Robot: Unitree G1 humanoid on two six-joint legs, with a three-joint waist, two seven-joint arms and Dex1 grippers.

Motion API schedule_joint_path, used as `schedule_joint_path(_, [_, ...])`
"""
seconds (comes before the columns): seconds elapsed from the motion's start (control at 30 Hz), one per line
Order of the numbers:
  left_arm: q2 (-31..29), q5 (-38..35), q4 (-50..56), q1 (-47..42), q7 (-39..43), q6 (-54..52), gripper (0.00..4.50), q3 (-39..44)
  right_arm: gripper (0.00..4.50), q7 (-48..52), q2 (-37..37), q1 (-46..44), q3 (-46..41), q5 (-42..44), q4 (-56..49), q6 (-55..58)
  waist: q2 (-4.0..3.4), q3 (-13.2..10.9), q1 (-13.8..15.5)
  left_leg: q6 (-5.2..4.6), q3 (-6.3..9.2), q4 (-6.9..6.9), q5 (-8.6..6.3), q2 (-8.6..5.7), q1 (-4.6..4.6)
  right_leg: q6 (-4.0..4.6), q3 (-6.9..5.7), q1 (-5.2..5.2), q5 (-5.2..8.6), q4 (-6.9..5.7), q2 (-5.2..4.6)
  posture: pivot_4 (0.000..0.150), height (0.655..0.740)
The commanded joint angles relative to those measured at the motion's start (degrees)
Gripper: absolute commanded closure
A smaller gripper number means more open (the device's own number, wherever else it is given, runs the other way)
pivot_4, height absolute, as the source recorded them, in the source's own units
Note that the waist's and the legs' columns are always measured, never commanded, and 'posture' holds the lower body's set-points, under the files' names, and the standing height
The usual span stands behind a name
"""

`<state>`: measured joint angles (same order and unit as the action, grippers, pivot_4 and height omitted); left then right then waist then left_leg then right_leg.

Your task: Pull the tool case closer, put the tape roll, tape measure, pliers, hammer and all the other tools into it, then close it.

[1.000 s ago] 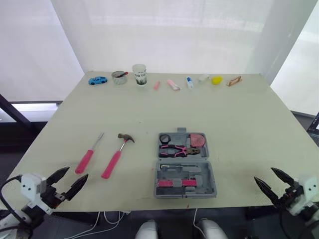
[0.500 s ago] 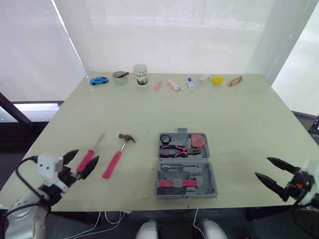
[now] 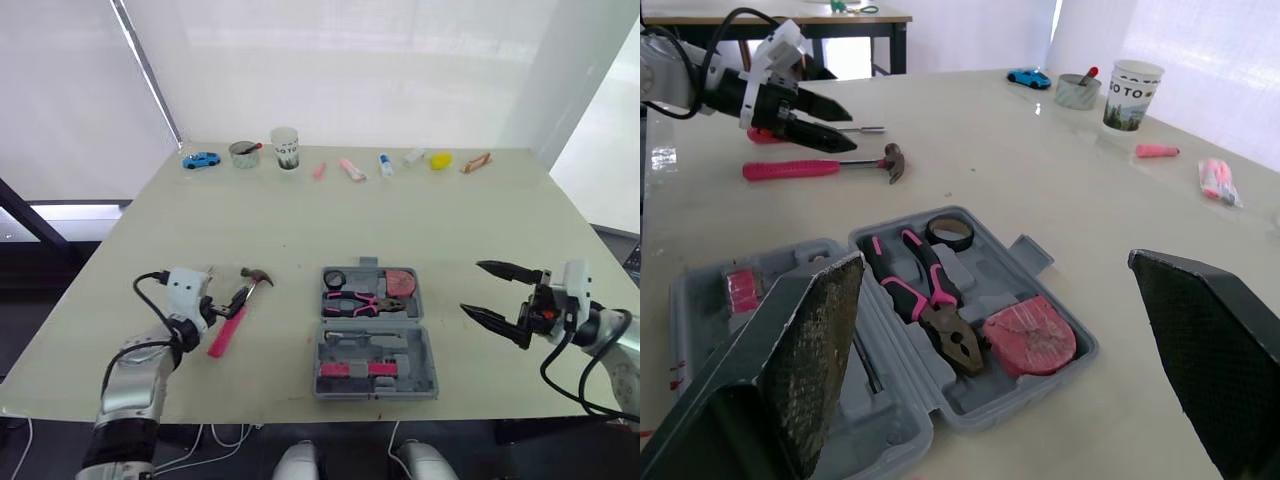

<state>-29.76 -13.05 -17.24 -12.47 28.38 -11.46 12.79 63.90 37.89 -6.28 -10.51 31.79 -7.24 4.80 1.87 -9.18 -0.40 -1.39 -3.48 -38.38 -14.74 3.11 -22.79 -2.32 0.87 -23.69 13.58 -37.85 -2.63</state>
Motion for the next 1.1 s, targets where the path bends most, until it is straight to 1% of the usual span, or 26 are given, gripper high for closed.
schedule_joint_path(0.03, [2.0,0.1,-1.8,-3.4,-1.0,-3.0,0.00,-1.6,0.05,1.0,0.4,-2.3,0.4,0.5,-1.4,0.0,0.00,0.0,0.0,0.00,0.01,0.00,0.00,0.00,0.00,0.00,-0.01,0.00,0.00,0.00,0.00,0.150,0.7400])
schedule_joint_path(0.23, [4.3,1.2,-4.2,-6.4,-1.9,-6.2,0.00,-3.4,0.05,0.1,-0.4,-5.0,2.2,0.8,-3.5,2.0,0.00,0.0,-0.1,0.00,0.04,-0.03,0.01,-0.02,0.01,-0.01,-0.02,0.01,-0.01,-0.04,0.01,0.150,0.7400])
schedule_joint_path(0.43, [5.3,1.8,-6.7,-8.7,-2.2,-6.6,0.00,-3.9,0.05,-0.2,-0.1,-5.0,3.6,1.1,-5.9,3.8,-0.02,0.0,0.3,0.00,0.08,-0.03,0.01,-0.04,0.01,-0.01,-0.04,0.03,-0.01,-0.05,0.00,0.150,0.7400])
schedule_joint_path(0.47, [5.4,1.7,-6.9,-8.8,-2.1,-6.6,0.24,-3.8,0.02,-0.2,-0.1,-5.0,3.6,1.1,-6.1,4.0,-0.02,0.0,0.4,0.00,0.08,-0.03,0.01,-0.05,0.01,-0.01,-0.04,0.04,-0.01,-0.04,0.00,0.150,0.7400])
schedule_joint_path(0.57, [5.9,2.0,-8.0,-9.4,-2.2,-6.0,1.26,-3.8,0.00,-0.4,0.1,-4.8,3.7,0.8,-6.2,4.0,-0.04,0.0,0.6,0.00,0.07,-0.04,0.01,-0.05,0.01,-0.01,-0.03,0.04,-0.01,-0.04,-0.01,0.150,0.7400])
schedule_joint_path(0.6, [6.0,2.0,-8.2,-9.5,-2.1,-5.9,1.75,-3.7,0.00,-0.4,0.2,-4.7,3.7,0.7,-6.3,3.9,-0.05,0.0,0.7,0.00,0.07,-0.04,0.01,-0.05,0.01,-0.01,-0.03,0.04,-0.01,-0.04,-0.01,0.150,0.7400])
schedule_joint_path(0.63, [6.2,1.9,-8.5,-9.7,-2.2,-5.7,2.09,-3.5,0.00,-0.5,0.2,-4.6,3.7,0.7,-6.3,3.9,-0.05,0.0,0.9,0.00,0.07,-0.04,0.01,-0.05,0.02,-0.01,-0.03,0.04,-0.01,-0.04,0.00,0.150,0.7400])
schedule_joint_path(0.73, [7.5,0.6,-9.7,-10.8,-2.6,-5.9,3.39,-2.2,0.00,-0.9,0.0,-4.6,3.6,0.5,-6.0,3.8,-0.09,0.0,1.3,0.00,0.06,-0.04,0.01,-0.06,0.02,-0.01,-0.03,0.04,-0.01,-0.04,0.00,0.150,0.7400])
schedule_joint_path(0.8, [7.4,1.3,-10.2,-11.0,-2.4,-5.4,4.47,-2.3,0.00,-0.9,-0.1,-4.4,3.6,0.5,-5.9,3.6,-0.09,0.1,1.3,0.00,0.07,-0.04,0.01,-0.07,0.02,-0.01,-0.03,0.05,-0.01,-0.04,-0.01,0.150,0.7400])
schedule_joint_path(0.93, [7.3,1.6,-11.6,-11.8,-2.0,-4.4,4.50,-2.2,0.00,-1.0,-0.3,-3.9,3.8,0.3,-5.8,3.4,-0.10,0.1,1.3,0.00,0.09,-0.05,0.01,-0.07,0.02,-0.01,-0.05,0.06,-0.01,-0.04,-0.01,0.150,0.7400])
schedule_joint_path(1.1, [8.3,0.3,-10.9,-11.5,-2.5,-4.0,4.50,-0.8,0.00,-0.4,0.5,-3.7,2.8,1.1,-4.8,4.1,-0.10,0.1,1.3,0.00,0.10,-0.06,0.01,-0.07,0.02,-0.01,-0.06,0.07,-0.01,-0.04,-0.01,0.150,0.7400])
